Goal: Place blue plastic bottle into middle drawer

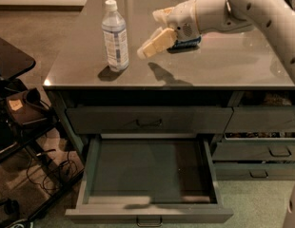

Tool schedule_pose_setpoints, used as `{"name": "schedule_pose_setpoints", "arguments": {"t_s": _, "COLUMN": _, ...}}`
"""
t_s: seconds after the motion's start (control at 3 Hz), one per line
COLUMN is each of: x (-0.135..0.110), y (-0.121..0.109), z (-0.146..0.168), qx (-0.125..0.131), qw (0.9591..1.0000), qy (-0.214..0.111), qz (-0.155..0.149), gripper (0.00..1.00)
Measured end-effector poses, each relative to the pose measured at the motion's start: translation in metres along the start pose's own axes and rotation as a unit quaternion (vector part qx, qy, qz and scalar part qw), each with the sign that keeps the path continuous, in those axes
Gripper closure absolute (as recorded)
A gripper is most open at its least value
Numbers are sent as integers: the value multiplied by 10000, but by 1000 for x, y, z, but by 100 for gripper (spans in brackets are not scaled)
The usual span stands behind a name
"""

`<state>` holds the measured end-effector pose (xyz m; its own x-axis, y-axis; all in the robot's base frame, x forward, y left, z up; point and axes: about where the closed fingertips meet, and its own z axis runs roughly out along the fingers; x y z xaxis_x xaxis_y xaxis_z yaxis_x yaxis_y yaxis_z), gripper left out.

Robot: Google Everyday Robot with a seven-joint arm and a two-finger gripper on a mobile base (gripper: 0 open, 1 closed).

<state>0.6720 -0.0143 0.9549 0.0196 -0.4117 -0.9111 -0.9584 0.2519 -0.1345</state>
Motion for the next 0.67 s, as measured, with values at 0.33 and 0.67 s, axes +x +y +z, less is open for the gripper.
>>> {"name": "schedule_pose_setpoints", "arguments": {"t_s": 0.33, "x": -14, "y": -15, "z": 33, "qx": -7, "qw": 9972, "qy": -746, "qz": 82, "gripper": 0}}
{"name": "schedule_pose_setpoints", "arguments": {"t_s": 0.67, "x": -38, "y": -32, "z": 58, "qx": -1, "qw": 9904, "qy": -1370, "qz": 190, "gripper": 0}}
